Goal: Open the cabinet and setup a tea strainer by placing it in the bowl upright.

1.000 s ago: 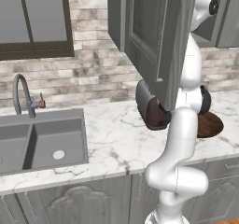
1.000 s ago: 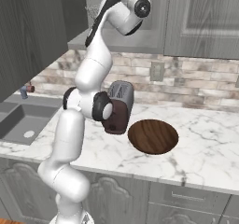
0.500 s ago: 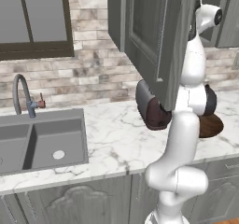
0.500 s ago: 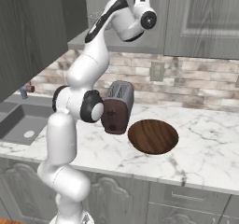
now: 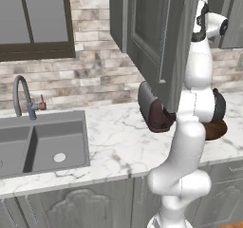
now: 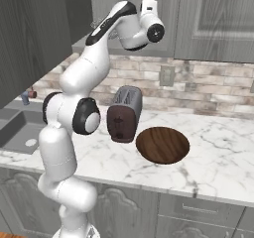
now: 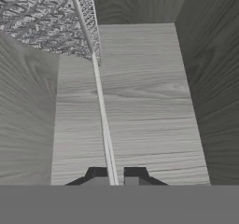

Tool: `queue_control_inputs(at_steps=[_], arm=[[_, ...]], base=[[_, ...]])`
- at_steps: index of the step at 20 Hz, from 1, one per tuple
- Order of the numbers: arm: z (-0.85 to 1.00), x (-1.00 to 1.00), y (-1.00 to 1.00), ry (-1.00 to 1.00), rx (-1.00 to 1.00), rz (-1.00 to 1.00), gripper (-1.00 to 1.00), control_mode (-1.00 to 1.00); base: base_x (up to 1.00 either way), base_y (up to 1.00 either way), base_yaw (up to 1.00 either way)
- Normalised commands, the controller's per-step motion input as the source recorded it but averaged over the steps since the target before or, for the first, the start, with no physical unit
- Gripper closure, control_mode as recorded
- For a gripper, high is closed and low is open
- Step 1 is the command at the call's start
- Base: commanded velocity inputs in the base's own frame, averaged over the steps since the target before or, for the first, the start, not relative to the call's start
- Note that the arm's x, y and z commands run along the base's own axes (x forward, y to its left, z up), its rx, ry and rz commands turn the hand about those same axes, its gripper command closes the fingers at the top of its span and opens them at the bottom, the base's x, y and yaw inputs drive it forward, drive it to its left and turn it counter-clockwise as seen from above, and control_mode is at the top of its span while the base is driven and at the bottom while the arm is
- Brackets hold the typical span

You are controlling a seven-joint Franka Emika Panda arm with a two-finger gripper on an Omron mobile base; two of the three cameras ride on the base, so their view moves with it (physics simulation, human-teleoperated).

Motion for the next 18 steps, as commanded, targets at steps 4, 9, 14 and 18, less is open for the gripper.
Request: queue_control_inputs(at_steps=[4, 9, 14, 18], arm=[[0.00, -0.44, 0.00, 0.00, 0.00, -0.01, 1.00, -1.00], [0.00, -0.66, 0.00, 0.00, 0.00, -0.04, 1.00, -1.00], [0.00, -0.99, 0.00, 0.00, 0.04, -0.08, 1.00, -1.00], [0.00, -1.00, -0.07, 0.00, 0.05, -0.09, 1.00, -1.00]], base=[[0.00, 0.00, 0.00], [0.00, 0.00, 0.00], [0.00, 0.00, 0.00], [0.00, 0.00, 0.00]])
